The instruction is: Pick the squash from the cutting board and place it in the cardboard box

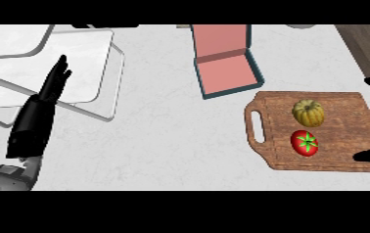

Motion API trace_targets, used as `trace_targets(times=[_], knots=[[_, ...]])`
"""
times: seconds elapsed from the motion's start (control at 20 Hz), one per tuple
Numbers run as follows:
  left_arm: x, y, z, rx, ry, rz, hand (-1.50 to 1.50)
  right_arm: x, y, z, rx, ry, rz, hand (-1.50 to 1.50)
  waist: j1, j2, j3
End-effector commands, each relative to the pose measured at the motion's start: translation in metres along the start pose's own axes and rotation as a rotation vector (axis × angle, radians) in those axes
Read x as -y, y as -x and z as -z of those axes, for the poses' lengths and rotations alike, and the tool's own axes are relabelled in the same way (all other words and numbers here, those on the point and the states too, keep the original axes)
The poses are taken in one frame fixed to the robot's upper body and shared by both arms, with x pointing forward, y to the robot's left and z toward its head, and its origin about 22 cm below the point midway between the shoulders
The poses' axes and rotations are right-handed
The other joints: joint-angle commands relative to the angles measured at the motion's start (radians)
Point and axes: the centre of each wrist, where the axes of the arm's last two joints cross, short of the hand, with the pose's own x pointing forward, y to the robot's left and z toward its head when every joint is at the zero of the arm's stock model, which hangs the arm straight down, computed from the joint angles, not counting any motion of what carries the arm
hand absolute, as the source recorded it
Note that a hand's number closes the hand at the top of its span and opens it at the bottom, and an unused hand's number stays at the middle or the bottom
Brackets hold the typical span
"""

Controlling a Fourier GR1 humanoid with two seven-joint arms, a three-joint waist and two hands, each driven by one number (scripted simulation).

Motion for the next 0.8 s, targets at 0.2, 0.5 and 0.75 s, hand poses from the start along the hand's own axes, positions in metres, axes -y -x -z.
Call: trace_targets(times=[0.2, 0.5, 0.75], knots=[[-0.022, 0.055, -0.012, -0.299, -0.068, 0.116, 0.00, 0.032, -0.011, 0.003, -0.153, -0.239, -0.278, -1.50, 0.053, 0.031, -0.029], [-0.017, 0.050, -0.003, -0.279, -0.050, 0.107, 0.00, 0.027, -0.012, 0.009, -0.297, -0.435, -0.402, -1.50, 0.091, 0.039, -0.028], [-0.011, 0.051, 0.002, -0.281, -0.046, 0.112, 0.00, 0.010, -0.029, 0.025, -0.333, -0.525, -0.392, -1.50, 0.085, 0.035, -0.026]])
